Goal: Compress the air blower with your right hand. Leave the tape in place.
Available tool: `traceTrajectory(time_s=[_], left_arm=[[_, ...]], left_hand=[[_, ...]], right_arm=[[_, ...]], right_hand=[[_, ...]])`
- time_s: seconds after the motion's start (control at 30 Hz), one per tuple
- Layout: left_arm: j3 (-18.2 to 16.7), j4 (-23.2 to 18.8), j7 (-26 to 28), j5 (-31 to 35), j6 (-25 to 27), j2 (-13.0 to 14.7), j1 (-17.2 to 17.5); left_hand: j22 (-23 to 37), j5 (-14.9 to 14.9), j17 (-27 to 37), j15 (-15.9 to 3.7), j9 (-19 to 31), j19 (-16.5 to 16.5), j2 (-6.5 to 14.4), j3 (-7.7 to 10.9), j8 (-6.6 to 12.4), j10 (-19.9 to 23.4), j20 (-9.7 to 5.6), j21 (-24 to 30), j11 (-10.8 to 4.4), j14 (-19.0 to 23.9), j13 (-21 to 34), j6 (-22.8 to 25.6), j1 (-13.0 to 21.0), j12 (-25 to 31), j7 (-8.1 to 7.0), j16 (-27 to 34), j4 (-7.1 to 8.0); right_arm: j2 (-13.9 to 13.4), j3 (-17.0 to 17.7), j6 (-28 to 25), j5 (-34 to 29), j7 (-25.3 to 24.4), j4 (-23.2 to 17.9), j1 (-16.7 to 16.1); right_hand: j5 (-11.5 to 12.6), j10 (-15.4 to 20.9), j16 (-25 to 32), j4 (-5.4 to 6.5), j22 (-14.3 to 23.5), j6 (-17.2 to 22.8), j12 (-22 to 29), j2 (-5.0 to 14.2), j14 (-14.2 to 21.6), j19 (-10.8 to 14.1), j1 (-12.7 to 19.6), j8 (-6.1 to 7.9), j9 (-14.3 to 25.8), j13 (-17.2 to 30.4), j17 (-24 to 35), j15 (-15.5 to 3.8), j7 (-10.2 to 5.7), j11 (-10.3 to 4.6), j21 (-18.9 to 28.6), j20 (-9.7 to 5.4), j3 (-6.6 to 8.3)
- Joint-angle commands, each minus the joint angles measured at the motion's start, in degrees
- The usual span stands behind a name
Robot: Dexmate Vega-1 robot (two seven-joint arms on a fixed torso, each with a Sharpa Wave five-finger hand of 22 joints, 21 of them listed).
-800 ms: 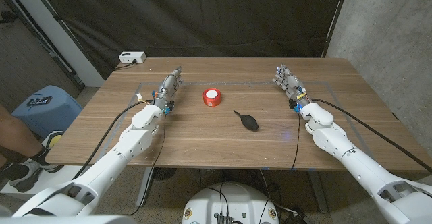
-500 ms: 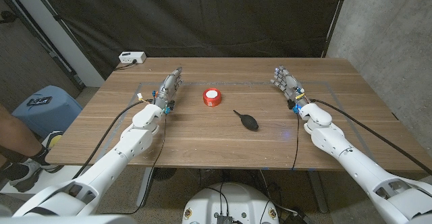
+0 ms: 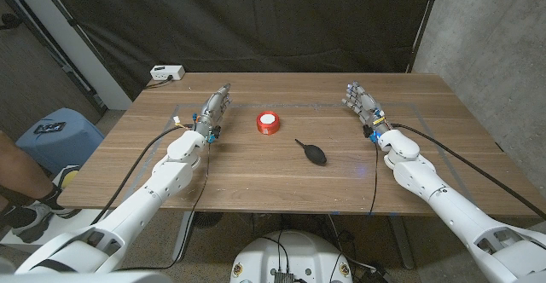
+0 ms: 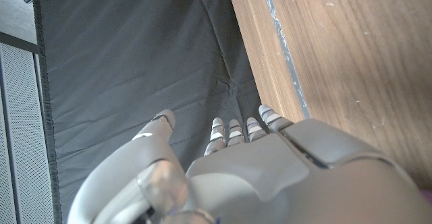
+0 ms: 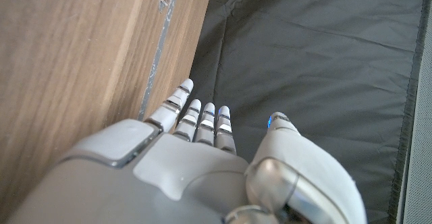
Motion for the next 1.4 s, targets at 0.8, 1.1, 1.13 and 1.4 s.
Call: traceTrajectory(time_s=[0.8,1.1,1.13,1.4], left_arm=[[-0.7,-0.5,-1.9,-0.4,-2.7,0.9,1.7],[-0.8,0.0,-2.1,-0.5,-3.2,0.6,1.7],[-0.8,0.0,-2.1,-0.5,-3.2,0.7,1.7],[-0.8,0.7,-2.5,-0.7,-3.7,0.3,1.5]], left_hand=[[0.2,0.2,0.3,0.17,0.3,0.2,-0.2,0.42,-0.02,-0.3,0.41,-0.2,0.22,-0.4,-0.2,0.0,0.9,0.2,0.08,0.1,-0.95],[0.2,0.2,0.3,0.12,0.3,0.2,-0.2,0.51,0.00,-0.3,0.39,-0.3,0.15,-0.4,-0.3,0.0,1.1,0.2,0.13,0.1,-1.27],[0.2,0.2,0.3,0.12,0.3,0.2,-0.2,0.51,0.00,-0.3,0.42,-0.3,0.16,-0.4,-0.3,0.0,1.1,0.2,0.13,0.1,-1.29],[0.2,0.2,0.3,0.15,0.3,0.3,-0.3,0.56,0.00,-0.2,0.40,-0.3,0.15,-0.4,-0.4,0.1,1.2,0.3,0.16,0.1,-1.55]], right_arm=[[-6.3,0.3,-4.1,-7.0,-8.6,-15.4,-6.3],[-8.1,0.7,-7.0,-8.9,-11.7,-20.0,-7.8],[-8.2,0.7,-7.3,-9.1,-12.0,-20.4,-7.9],[-8.9,0.9,-8.7,-9.7,-12.7,-22.4,-8.4]], right_hand=[[-0.3,-0.1,0.1,-1.32,0.2,0.1,-0.1,-1.82,0.1,-0.1,0.8,0.08,0.0,-0.4,-1.2,0.55,0.45,0.34,-0.1,0.45,0.06],[-0.4,-0.4,0.1,-1.83,0.2,0.0,-0.1,-2.36,-0.1,-0.2,0.9,0.04,0.0,-0.5,-1.5,0.77,0.81,0.85,-0.1,0.69,-0.08],[-0.4,-0.4,0.1,-1.90,0.2,0.0,-0.1,-2.42,-0.1,-0.2,1.0,0.05,0.0,-0.5,-1.6,0.78,0.87,0.91,-0.1,0.69,-0.09],[-0.4,-0.6,0.1,-2.27,0.2,0.0,-0.2,-2.66,0.0,-0.2,1.2,0.05,0.0,-0.6,-1.8,0.93,1.20,1.08,-0.1,0.77,-0.11]])
